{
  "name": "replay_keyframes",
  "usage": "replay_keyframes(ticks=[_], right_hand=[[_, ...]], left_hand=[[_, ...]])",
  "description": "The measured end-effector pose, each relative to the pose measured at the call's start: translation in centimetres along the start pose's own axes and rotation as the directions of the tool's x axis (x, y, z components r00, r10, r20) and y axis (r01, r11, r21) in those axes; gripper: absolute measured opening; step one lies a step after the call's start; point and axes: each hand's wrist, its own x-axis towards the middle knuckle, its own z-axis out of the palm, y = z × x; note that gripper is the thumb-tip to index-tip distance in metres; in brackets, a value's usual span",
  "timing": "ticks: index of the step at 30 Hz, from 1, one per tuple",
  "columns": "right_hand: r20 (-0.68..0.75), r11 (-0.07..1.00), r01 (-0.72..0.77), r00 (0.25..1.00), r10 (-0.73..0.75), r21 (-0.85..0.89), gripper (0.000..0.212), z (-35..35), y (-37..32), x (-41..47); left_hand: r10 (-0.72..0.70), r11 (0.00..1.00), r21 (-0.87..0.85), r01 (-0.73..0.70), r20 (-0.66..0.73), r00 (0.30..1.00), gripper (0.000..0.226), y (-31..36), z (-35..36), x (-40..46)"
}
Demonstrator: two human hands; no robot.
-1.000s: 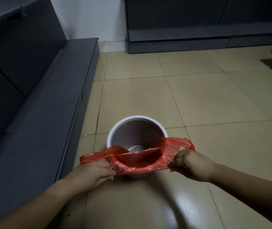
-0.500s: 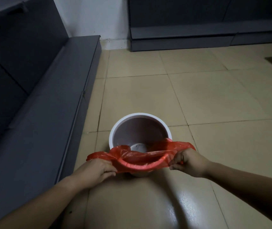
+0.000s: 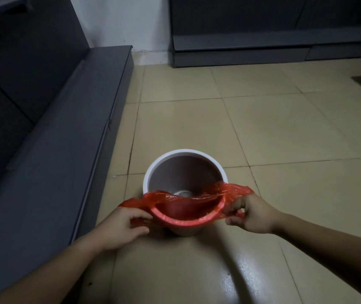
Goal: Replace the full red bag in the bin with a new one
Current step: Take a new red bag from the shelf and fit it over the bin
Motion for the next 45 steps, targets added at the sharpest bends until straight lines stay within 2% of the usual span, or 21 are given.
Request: replay_keyframes(ticks=[3, 6, 8, 10, 13, 14, 17, 21, 25, 30, 33, 35, 37, 38, 39, 42, 45], right_hand=[[-0.188, 0.997, -0.038, 0.981, 0.049, 0.065, 0.003, 0.0, -0.3, -0.6], [-0.361, 0.983, -0.063, 0.924, 0.123, 0.173, 0.019, 0.2, -0.6, -0.6], [-0.432, 0.975, -0.116, 0.882, 0.188, 0.188, 0.034, 0.3, -1.1, -0.1], [-0.483, 0.974, -0.18, 0.846, 0.225, 0.138, 0.038, 0.2, -1.7, 0.6], [-0.467, 0.965, -0.258, 0.849, 0.248, 0.044, 0.021, -0.4, -1.9, 1.8], [-0.441, 0.962, -0.27, 0.86, 0.255, 0.031, 0.015, -0.7, -1.8, 2.2], [-0.366, 0.96, -0.264, 0.888, 0.278, 0.088, 0.013, -1.9, -1.5, 3.1], [-0.3, 0.943, -0.278, 0.898, 0.323, 0.185, 0.006, -3.6, -0.9, 4.9], [-0.312, 0.891, -0.35, 0.846, 0.433, 0.289, 0.007, -4.4, 0.8, 7.2], [-0.383, 0.867, -0.42, 0.779, 0.496, 0.268, 0.012, -4.0, 2.0, 9.5], [-0.369, 0.832, -0.455, 0.749, 0.55, 0.315, 0.014, -3.6, 2.1, 10.4], [-0.325, 0.792, -0.48, 0.732, 0.598, 0.378, 0.014, -3.5, 2.2, 10.8], [-0.289, 0.78, -0.491, 0.738, 0.609, 0.387, 0.009, -3.7, 2.0, 11.1], [-0.286, 0.797, -0.478, 0.757, 0.587, 0.369, 0.007, -4.1, 1.8, 11.1], [-0.28, 0.815, -0.457, 0.779, 0.56, 0.357, 0.013, -4.5, 1.4, 11.2], [-0.23, 0.838, -0.386, 0.839, 0.492, 0.387, 0.023, -5.3, 0.5, 11.1], [-0.276, 0.911, -0.355, 0.873, 0.403, 0.208, 0.014, -5.1, 0.3, 11.2]], left_hand=[[-0.082, 0.983, -0.173, 0.056, -0.148, 0.986, 0.025, 0.6, -0.5, -0.6], [-0.121, 0.924, -0.382, 0.008, -0.273, 0.954, 0.021, 1.9, -0.6, -0.6], [-0.134, 0.908, -0.419, -0.03, -0.357, 0.925, 0.021, 2.8, -0.5, 0.0], [-0.14, 0.911, -0.409, -0.047, -0.414, 0.9, 0.03, 3.6, -0.6, 1.0], [-0.148, 0.926, -0.375, -0.042, -0.465, 0.873, 0.042, 4.3, -0.9, 2.6], [-0.151, 0.935, -0.354, -0.028, -0.467, 0.871, 0.039, 4.3, -1.0, 3.1], [-0.181, 0.954, -0.298, 0.037, -0.471, 0.863, 0.009, 4.2, -1.3, 4.3], [-0.223, 0.965, -0.237, 0.116, -0.498, 0.838, 0.02, 3.2, -2.6, 6.3], [-0.276, 0.957, -0.223, 0.186, -0.494, 0.824, 0.025, 2.8, -3.3, 8.9], [-0.279, 0.96, -0.194, 0.202, -0.58, 0.765, 0.023, 2.5, -3.1, 11.4], [-0.301, 0.953, -0.211, 0.216, -0.598, 0.743, 0.02, 2.7, -2.9, 12.2], [-0.346, 0.935, -0.27, 0.229, -0.566, 0.748, 0.021, 2.4, -2.9, 12.8], [-0.33, 0.943, -0.232, 0.24, -0.54, 0.774, 0.019, 2.0, -3.2, 13.2], [-0.289, 0.957, -0.168, 0.235, -0.542, 0.789, 0.014, 1.9, -3.5, 13.2], [-0.232, 0.972, -0.107, 0.208, -0.548, 0.804, 0.009, 1.9, -3.9, 13.2], [-0.112, 0.994, -0.058, 0.096, -0.481, 0.87, 0.014, 2.4, -4.5, 12.7], [-0.067, 0.996, -0.08, 0.042, -0.341, 0.938, 0.014, 2.7, -4.4, 12.6]])
